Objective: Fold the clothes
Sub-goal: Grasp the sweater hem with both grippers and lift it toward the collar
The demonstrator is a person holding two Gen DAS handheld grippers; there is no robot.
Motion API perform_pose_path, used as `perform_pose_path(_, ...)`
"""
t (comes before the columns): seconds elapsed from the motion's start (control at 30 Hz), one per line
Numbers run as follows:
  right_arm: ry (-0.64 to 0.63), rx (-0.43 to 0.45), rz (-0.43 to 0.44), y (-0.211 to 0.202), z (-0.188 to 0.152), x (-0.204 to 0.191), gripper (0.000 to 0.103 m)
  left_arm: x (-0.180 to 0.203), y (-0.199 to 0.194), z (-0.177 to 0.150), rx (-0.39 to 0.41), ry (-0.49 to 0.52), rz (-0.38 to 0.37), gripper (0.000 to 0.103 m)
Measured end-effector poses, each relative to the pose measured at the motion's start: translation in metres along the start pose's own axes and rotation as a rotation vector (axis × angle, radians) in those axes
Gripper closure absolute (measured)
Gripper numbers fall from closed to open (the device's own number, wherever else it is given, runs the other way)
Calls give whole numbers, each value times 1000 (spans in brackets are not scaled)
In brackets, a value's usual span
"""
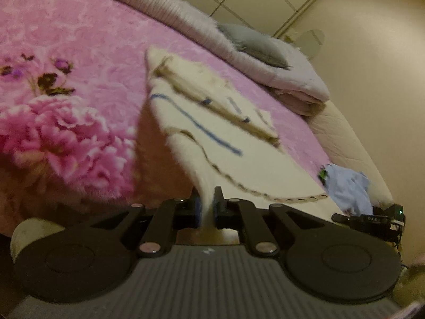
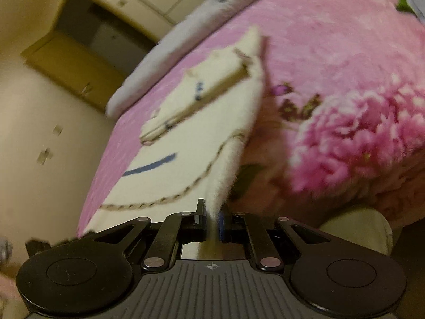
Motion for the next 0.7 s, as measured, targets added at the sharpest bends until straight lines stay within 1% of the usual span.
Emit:
perform_pose_path(0.03, -26, -7, 6, -7, -5, -9, 96, 5, -12, -1, 9, 3, -12, 97)
perform_pose_path(0.13, -114, -12, 27, -28, -14, -36, 96, 25, -41, 10, 70, 40, -46, 97)
perform_pose_path(0.17, -130, -1, 29, -34, -13, -42, 96, 29, -48, 14, 93, 52, -51, 97)
perform_pose_path(0.23, -137, 38, 36, -41, -7, -46, 96, 33, -52, 25, 125, 55, -56, 97)
perform_pose_path(0.3, -133, 82, 46, -43, 4, -46, 96, 32, -45, 35, 146, 46, -60, 97)
perform_pose_path(0.37, -130, 119, 45, -39, 19, -42, 96, 25, -27, 48, 134, 24, -54, 97)
perform_pose_path(0.47, -141, 137, 26, -17, 46, -34, 96, 15, 3, 69, 109, -6, -45, 97)
perform_pose_path(0.6, -175, 184, 23, 12, 98, -27, 96, 13, 45, 117, 115, 27, -27, 97)
perform_pose_path(0.7, -103, 197, -7, 42, 131, 1, 96, 11, 86, 166, 124, 34, -14, 97)
Point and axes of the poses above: each gripper's, at about its wrist camera, not at the fingertips, and y roughly the way its jaws point, x to its right, z to its top, the point moved 8 cm from there along y, roughly the way its jaws point, and after that the axes turned 10 degrees about z, right-handed, at the moved point
